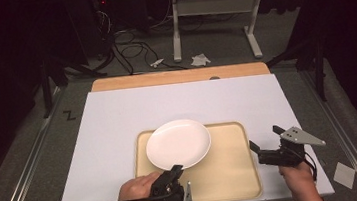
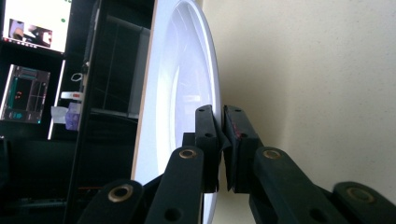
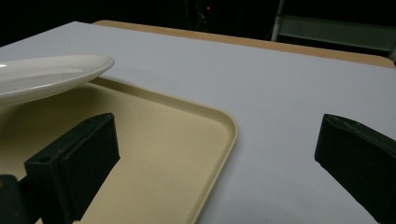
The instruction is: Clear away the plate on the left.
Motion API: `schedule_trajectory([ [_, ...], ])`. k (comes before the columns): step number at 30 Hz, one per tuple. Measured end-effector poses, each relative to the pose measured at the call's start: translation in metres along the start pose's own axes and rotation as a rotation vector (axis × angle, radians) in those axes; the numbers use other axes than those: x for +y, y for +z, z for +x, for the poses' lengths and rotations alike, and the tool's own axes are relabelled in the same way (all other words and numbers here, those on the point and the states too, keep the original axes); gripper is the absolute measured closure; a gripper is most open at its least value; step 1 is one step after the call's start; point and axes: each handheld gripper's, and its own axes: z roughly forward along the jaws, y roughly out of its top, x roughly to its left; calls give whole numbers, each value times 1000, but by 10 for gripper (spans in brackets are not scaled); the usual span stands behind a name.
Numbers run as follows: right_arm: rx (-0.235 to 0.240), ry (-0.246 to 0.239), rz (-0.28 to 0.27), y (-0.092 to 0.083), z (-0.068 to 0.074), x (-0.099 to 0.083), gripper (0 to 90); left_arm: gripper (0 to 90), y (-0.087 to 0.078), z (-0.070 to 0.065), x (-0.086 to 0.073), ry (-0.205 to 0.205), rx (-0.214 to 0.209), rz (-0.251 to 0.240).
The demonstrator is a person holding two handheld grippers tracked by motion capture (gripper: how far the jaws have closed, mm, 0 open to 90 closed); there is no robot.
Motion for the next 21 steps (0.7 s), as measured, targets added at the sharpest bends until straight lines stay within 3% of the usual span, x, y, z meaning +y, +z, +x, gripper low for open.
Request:
schedule_trajectory([
  [2,-1,4,1,0,0,0,6,854,1,-1,-1,-5,-5,1],
  [3,-1,4,1,0,0,0,6,855,1,-4,-2,-38,3,-8],
  [4,-1,-2,0,0,0,0,6,855,1,-4,-2,-38,3,-8],
  [5,-1,-2,0,0,0,0,6,855,1,-2,-1,1,-17,3],
  [6,0,-1,0,0,0,0,6,855,1,-2,-1,8,-29,2],
  [9,0,0,1,0,0,0,6,855,-1,-7,-5,-13,-34,15],
  [11,0,0,1,0,0,0,6,855,-1,-7,-7,15,-50,16],
  [13,1,0,0,0,0,0,6,855,-1,-8,-9,12,-46,26],
  [15,0,-1,0,0,0,0,6,856,-2,-12,-11,-41,-24,30],
  [21,4,2,6,1,0,0,6,856,-4,-15,-14,-47,-56,39],
])
